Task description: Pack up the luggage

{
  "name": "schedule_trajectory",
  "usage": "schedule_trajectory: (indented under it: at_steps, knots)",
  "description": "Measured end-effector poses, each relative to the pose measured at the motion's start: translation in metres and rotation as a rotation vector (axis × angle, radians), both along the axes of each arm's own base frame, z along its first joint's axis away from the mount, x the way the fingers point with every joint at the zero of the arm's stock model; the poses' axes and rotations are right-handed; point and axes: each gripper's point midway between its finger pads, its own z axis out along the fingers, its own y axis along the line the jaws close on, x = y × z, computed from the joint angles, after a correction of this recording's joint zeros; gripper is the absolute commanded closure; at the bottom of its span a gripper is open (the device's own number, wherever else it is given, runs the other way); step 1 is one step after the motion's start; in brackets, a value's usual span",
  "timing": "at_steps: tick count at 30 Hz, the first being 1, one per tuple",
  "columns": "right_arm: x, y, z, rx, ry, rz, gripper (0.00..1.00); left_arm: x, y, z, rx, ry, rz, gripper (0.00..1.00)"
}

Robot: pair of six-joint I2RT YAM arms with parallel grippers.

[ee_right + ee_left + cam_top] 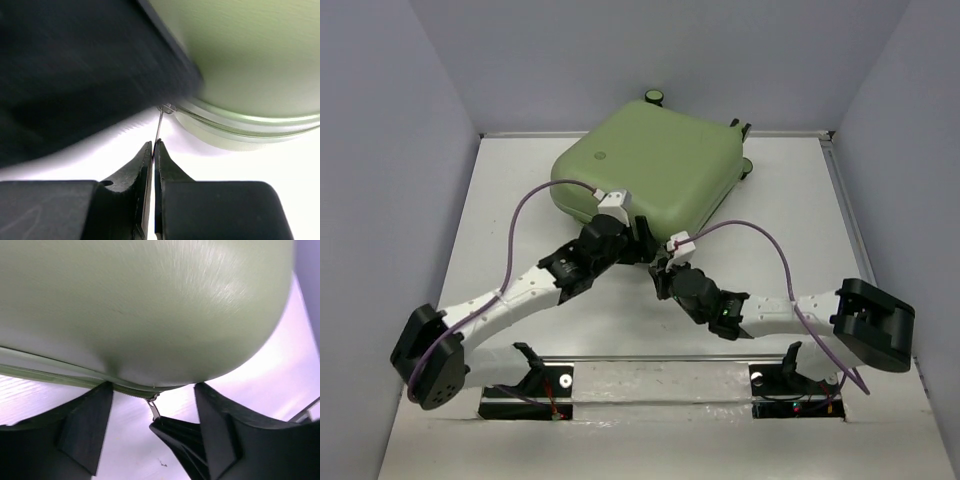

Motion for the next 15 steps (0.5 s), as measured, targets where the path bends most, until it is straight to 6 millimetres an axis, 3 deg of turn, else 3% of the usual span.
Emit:
schedule_trajectory:
  at_steps: [2, 5, 7, 10, 11, 12, 13, 14, 15]
  knots:
    - [-0.004, 0.003, 0.002, 0.042, 0.002, 0.011, 0.93, 0.001, 0.016, 0.017, -0.032, -0.018, 0.021, 0.13]
    - [-0.014, -0.002, 0.003, 0.095, 0.017, 0.028, 0.93, 0.029, 0.068, 0.080, -0.143, -0.143, 0.170, 0.08]
    - [-0.026, -0.010, 0.004, 0.130, 0.037, 0.053, 0.93, 0.051, 0.114, 0.121, -0.179, -0.226, 0.303, 0.06]
    - [-0.044, -0.027, 0.009, 0.170, 0.063, 0.085, 0.92, 0.071, 0.157, 0.184, -0.209, -0.328, 0.409, 0.05]
    - [-0.050, -0.035, 0.011, 0.182, 0.077, 0.091, 0.82, 0.076, 0.163, 0.198, -0.216, -0.350, 0.415, 0.05]
    - [-0.055, -0.041, 0.015, 0.198, 0.082, 0.094, 0.64, 0.081, 0.170, 0.206, -0.218, -0.360, 0.419, 0.05]
    - [-0.062, -0.049, 0.018, 0.213, 0.102, 0.096, 0.26, 0.090, 0.178, 0.214, -0.218, -0.370, 0.423, 0.05]
    - [-0.067, -0.053, 0.021, 0.229, 0.115, 0.099, 0.16, 0.100, 0.187, 0.215, -0.213, -0.364, 0.437, 0.05]
    - [-0.071, -0.057, 0.026, 0.249, 0.130, 0.097, 0.14, 0.111, 0.196, 0.212, -0.210, -0.357, 0.452, 0.06]
